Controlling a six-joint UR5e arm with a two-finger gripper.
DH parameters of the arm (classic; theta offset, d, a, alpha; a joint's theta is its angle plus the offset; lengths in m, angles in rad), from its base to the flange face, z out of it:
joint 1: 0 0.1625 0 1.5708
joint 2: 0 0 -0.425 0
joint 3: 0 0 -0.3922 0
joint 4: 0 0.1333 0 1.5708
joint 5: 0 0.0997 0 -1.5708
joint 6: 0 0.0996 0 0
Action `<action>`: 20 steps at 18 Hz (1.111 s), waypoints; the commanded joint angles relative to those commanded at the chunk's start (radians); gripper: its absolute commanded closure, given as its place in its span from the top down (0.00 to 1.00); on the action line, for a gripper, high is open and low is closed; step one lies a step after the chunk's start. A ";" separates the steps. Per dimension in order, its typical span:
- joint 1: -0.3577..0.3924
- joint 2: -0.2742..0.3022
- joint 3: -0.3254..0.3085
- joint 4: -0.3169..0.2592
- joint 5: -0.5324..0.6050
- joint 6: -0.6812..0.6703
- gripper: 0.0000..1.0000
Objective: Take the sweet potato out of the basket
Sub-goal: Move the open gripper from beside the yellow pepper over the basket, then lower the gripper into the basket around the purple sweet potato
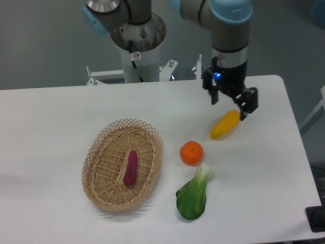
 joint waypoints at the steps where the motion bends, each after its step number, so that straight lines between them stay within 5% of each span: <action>1: -0.026 -0.005 0.000 0.018 0.001 -0.086 1.00; 5: -0.123 -0.035 0.003 0.078 0.000 -0.298 1.00; 12: -0.259 -0.068 -0.002 0.078 0.003 -0.510 1.00; 20: -0.361 -0.058 -0.153 0.086 0.012 -0.568 1.00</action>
